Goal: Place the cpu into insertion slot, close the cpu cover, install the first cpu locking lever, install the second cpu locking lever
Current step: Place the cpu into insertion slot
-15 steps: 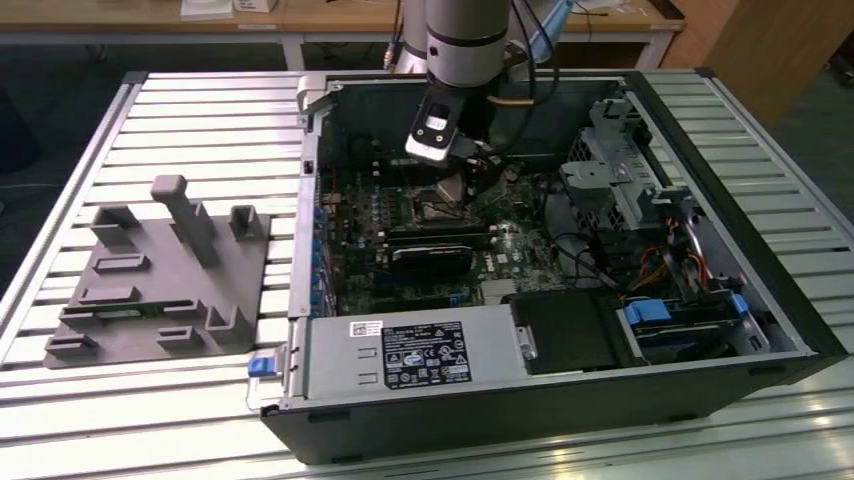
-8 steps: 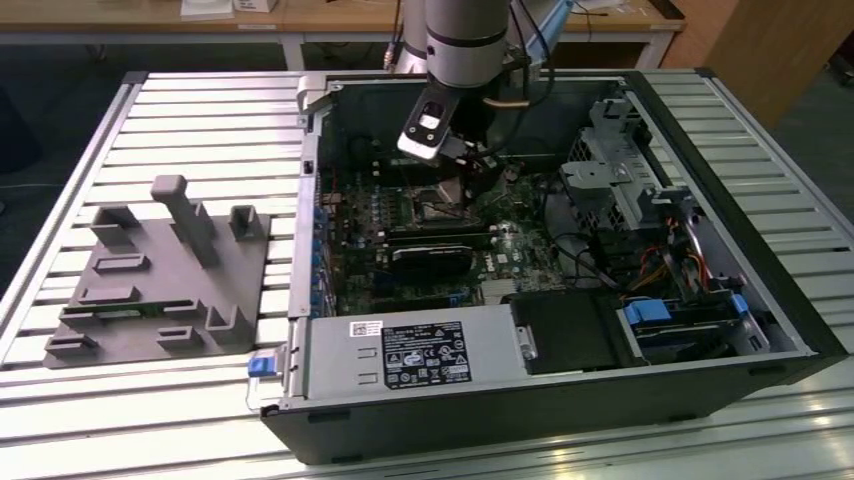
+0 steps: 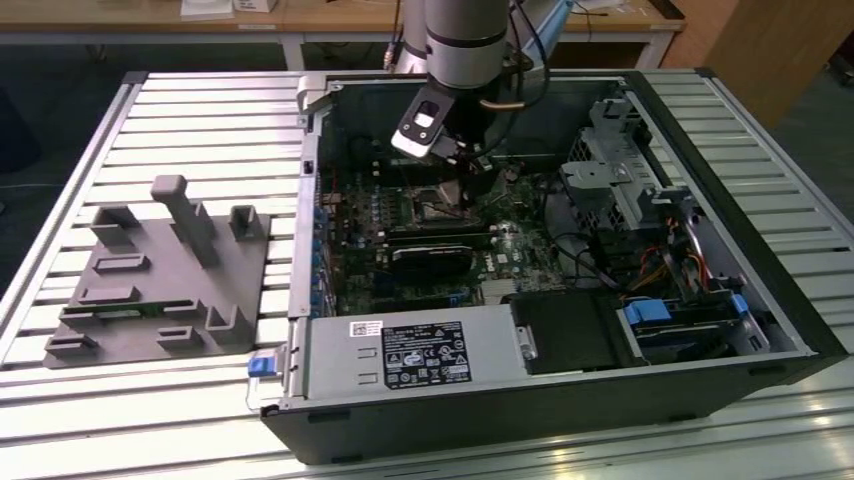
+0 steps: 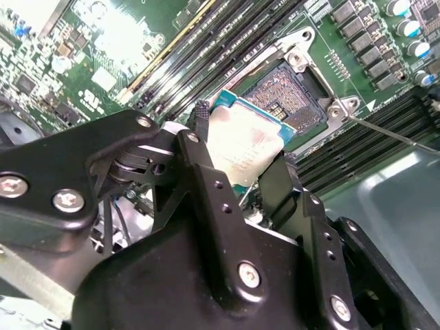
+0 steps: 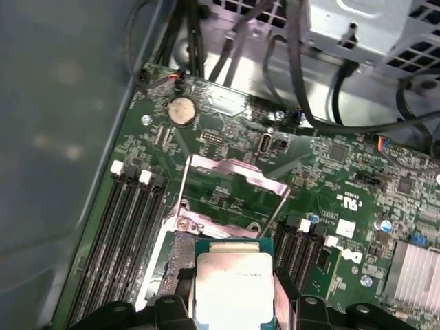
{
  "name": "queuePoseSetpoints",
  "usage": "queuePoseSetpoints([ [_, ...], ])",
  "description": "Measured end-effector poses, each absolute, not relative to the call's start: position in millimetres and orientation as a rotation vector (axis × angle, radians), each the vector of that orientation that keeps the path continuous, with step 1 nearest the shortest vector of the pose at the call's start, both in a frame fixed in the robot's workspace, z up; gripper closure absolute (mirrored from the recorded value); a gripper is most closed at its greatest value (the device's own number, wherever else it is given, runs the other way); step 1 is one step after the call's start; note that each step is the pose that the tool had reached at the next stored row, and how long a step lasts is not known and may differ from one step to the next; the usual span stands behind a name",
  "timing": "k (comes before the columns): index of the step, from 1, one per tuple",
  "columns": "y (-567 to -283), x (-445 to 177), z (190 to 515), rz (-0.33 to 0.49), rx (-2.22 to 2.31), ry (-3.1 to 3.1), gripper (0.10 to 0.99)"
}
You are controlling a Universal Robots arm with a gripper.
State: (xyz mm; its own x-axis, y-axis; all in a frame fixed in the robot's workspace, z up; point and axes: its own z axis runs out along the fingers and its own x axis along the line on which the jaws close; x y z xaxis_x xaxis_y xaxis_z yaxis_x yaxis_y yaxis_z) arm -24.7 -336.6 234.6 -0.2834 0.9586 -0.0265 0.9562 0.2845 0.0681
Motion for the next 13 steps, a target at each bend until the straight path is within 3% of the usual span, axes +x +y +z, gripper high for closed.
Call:
queuePoseSetpoints([
  [13, -335.7, -25.2, 233.4, 0.047, 1.976, 2.35, 0.549],
])
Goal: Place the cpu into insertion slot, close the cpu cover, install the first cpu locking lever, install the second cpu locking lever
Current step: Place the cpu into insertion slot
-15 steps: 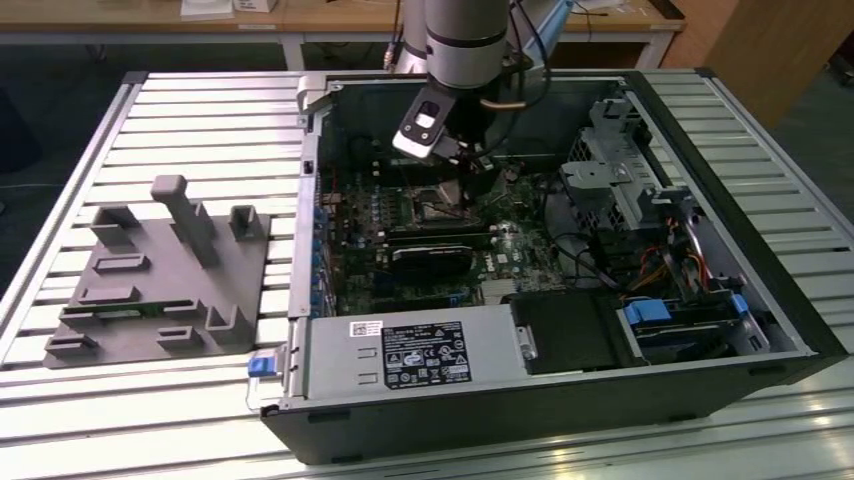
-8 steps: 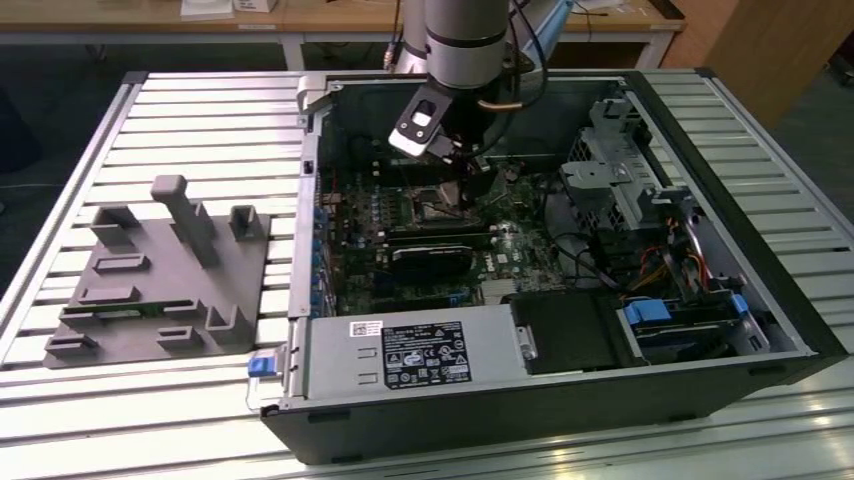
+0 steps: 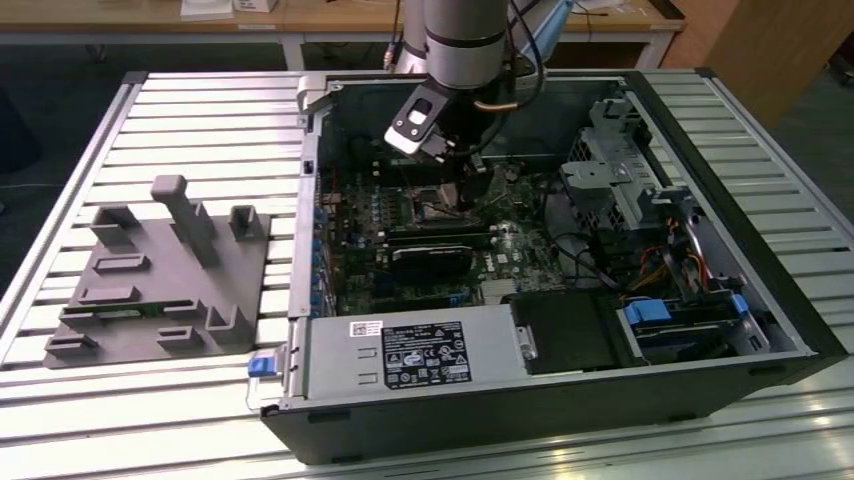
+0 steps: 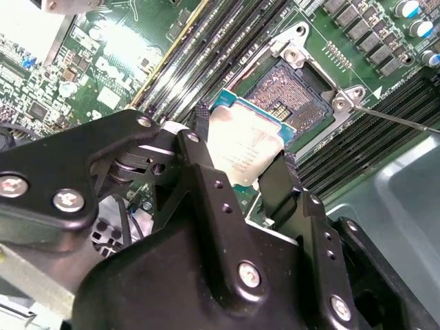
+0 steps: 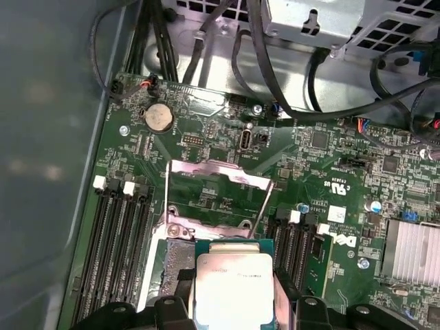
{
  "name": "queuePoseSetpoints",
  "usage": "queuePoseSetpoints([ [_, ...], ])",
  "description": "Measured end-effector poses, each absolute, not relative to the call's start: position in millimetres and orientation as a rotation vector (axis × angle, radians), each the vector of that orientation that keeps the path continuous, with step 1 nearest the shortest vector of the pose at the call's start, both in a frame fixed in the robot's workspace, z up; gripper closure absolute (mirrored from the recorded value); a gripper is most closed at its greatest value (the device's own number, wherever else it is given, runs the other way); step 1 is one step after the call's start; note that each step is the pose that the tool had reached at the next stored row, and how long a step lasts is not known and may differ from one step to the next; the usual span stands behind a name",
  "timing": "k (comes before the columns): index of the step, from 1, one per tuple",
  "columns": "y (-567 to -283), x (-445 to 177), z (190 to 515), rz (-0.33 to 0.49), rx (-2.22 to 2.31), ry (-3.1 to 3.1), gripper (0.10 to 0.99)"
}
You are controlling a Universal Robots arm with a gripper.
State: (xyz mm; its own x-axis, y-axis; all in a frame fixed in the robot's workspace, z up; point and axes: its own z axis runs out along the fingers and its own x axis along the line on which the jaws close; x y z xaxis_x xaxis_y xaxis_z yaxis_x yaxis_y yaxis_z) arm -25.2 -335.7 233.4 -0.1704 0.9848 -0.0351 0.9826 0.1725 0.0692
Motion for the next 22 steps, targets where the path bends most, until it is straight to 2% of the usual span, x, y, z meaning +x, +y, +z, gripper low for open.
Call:
queuePoseSetpoints([
  [22, -323.0, -29.2, 227.2, 0.041, 2.103, 2.234, 0.549],
])
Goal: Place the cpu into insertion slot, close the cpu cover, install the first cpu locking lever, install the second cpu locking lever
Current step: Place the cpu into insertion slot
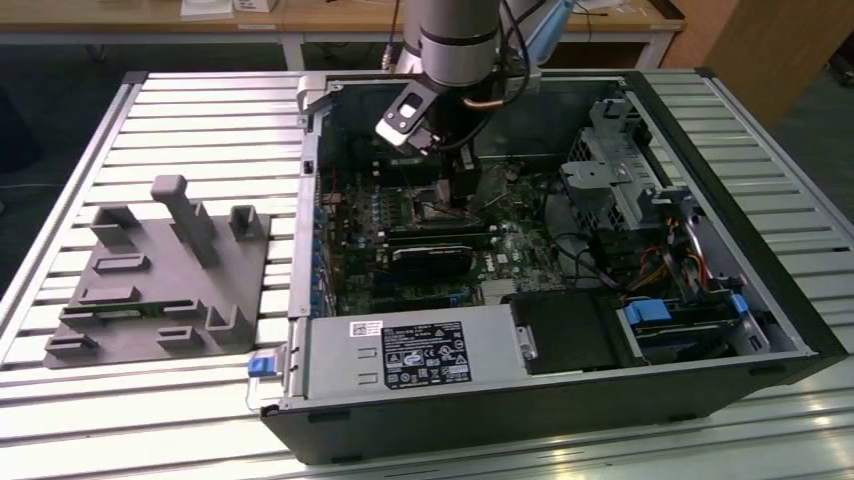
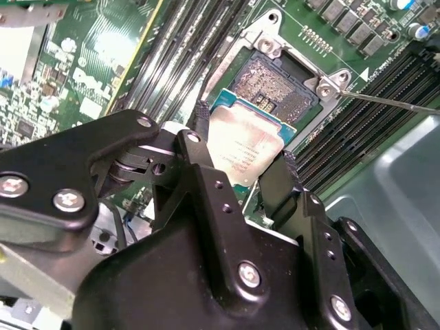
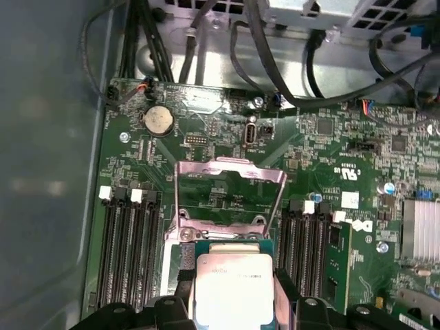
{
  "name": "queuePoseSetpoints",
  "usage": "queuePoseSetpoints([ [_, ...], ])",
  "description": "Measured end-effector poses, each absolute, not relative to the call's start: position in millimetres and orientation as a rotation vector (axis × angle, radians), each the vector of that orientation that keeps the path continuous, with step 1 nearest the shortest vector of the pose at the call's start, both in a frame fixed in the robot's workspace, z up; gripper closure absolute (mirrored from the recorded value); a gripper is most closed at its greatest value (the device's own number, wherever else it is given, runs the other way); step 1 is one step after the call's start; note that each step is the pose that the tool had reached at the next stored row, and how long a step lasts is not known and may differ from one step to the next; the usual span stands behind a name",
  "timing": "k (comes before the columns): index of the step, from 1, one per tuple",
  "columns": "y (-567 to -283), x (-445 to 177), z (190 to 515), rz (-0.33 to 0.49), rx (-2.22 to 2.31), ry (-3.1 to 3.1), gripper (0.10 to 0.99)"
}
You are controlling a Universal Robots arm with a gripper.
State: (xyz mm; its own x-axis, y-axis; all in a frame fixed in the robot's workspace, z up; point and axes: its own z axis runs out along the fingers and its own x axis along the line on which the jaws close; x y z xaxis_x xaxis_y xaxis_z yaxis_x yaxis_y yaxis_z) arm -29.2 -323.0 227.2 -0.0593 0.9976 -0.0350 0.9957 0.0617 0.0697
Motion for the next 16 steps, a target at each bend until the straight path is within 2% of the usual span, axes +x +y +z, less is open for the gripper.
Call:
queuePoseSetpoints([
  [16, -319.6, -38.8, 214.6, 0.037, 2.177, 2.161, 0.549],
])
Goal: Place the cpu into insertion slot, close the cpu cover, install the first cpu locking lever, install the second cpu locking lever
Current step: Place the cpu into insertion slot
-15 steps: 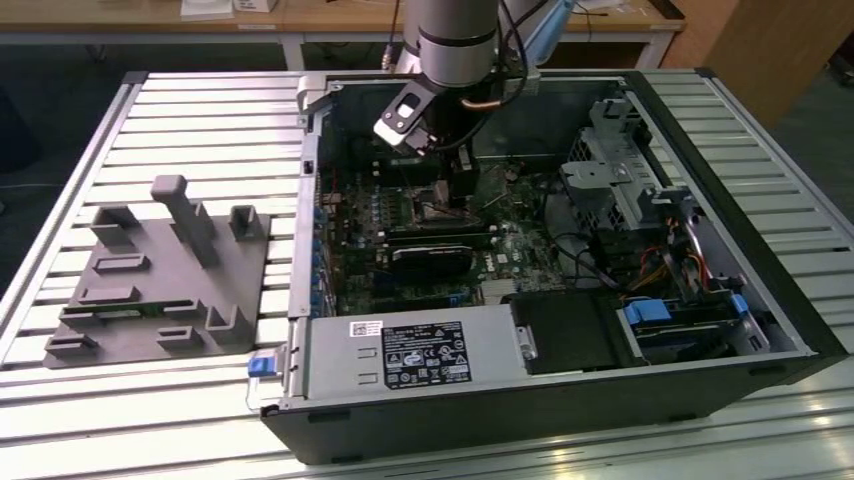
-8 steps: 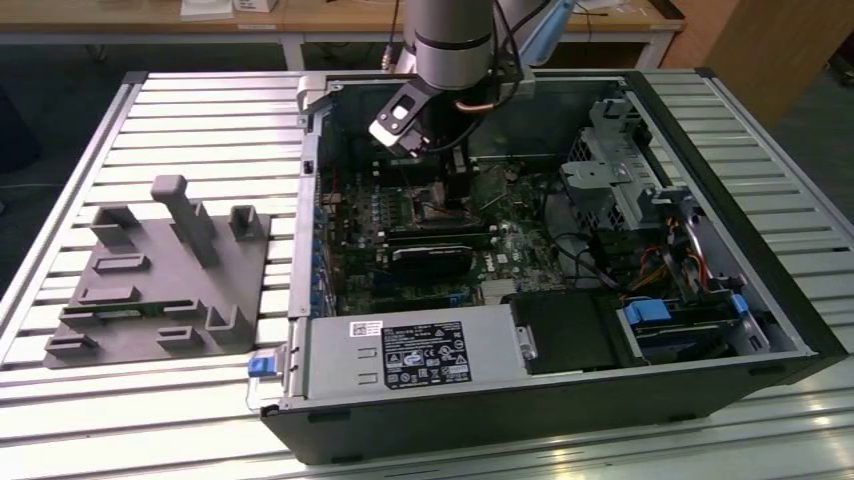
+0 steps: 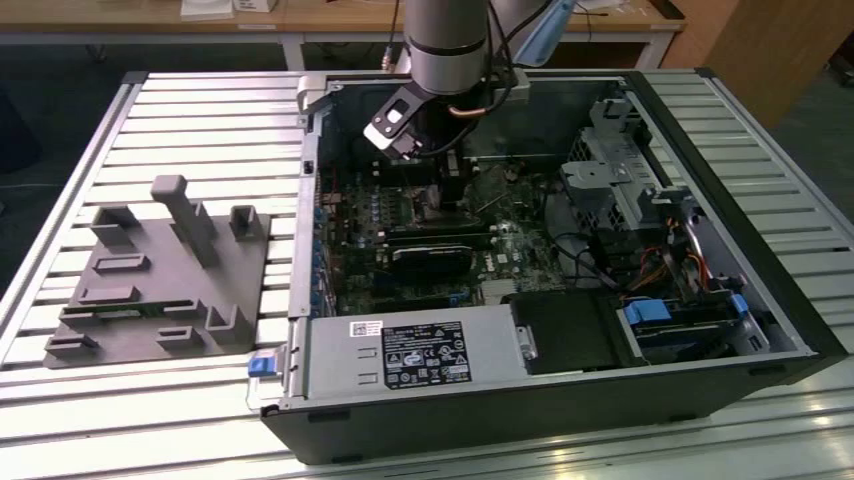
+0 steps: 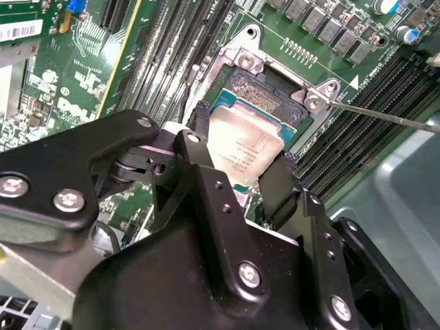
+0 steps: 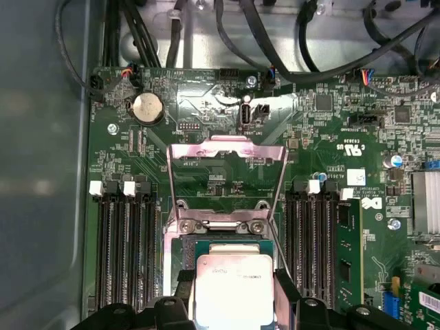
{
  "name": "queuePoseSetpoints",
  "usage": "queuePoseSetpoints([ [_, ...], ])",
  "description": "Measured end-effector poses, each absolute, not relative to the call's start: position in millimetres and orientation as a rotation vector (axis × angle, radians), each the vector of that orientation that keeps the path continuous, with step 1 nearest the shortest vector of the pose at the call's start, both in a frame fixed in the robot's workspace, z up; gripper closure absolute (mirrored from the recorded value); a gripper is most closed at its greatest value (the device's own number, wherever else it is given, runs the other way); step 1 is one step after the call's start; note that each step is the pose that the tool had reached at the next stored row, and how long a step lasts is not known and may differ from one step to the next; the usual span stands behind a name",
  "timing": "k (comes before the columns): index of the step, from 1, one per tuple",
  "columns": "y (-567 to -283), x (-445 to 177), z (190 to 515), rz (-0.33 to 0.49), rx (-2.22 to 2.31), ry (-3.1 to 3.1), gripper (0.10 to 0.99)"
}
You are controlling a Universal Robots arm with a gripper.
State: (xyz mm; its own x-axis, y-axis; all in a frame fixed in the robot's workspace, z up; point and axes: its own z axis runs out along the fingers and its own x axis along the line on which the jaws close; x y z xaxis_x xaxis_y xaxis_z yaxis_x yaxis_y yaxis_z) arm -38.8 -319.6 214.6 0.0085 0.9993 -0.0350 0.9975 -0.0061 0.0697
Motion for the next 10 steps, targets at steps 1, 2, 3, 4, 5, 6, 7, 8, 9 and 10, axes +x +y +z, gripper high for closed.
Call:
queuePoseSetpoints([
  [1, -319.6, -39.5, 213.6, 0.037, 2.177, 2.161, 0.549],
  [2, -319.6, -40.3, 212.6, 0.037, 2.177, 2.161, 0.549],
  [3, -319.6, -41.0, 211.4, 0.037, 2.177, 2.161, 0.549],
  [4, -319.6, -41.6, 210.3, 0.038, 2.177, 2.161, 0.549],
  [5, -319.6, -42.1, 209.1, 0.038, 2.177, 2.161, 0.549],
  [6, -319.6, -42.5, 207.9, 0.039, 2.178, 2.162, 0.549],
  [7, -319.6, -42.6, 206.9, 0.04, 2.178, 2.162, 0.549],
  [8, -319.5, -42.6, 205.9, 0.041, 2.178, 2.162, 0.549],
  [9, -319.2, -42.7, 205.1, 0.041, 2.178, 2.163, 0.549],
  [10, -319.0, -42.7, 204.3, 0.042, 2.179, 2.163, 0.549],
])
